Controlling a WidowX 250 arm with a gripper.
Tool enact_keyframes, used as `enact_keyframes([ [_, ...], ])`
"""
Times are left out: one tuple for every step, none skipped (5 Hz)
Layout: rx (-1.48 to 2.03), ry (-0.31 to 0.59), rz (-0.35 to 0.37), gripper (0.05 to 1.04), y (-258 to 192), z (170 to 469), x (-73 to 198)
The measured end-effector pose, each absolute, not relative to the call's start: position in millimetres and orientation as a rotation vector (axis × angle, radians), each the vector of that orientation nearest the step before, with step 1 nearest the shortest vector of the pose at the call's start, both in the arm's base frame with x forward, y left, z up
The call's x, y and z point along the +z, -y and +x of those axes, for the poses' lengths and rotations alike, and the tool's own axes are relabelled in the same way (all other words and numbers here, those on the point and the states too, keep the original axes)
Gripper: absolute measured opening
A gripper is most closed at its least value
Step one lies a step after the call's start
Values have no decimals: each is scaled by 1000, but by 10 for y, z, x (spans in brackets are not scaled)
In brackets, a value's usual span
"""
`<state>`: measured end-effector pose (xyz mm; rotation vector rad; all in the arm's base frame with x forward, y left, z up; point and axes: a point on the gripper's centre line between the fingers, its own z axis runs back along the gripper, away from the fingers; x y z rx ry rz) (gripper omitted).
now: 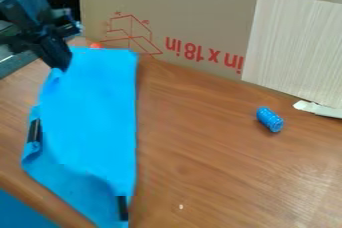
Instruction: Fold the cloth from upper right to bottom left
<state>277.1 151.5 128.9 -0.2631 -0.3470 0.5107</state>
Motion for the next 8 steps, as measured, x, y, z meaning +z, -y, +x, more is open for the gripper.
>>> enact_keyframes([
  [487,367,-249,59,-1615,2645,1331],
  [510,371,-234,59,-1765,2513,1303],
  [555,374,-222,73,-1856,2410,1229],
  [597,394,-187,215,-1965,2380,1233],
  [587,391,-164,474,-1996,2363,1226],
  [589,377,-168,784,-1999,2358,1178],
  [594,376,-173,1001,-2009,2370,1163],
  [606,389,-178,1001,-2044,2413,1272],
])
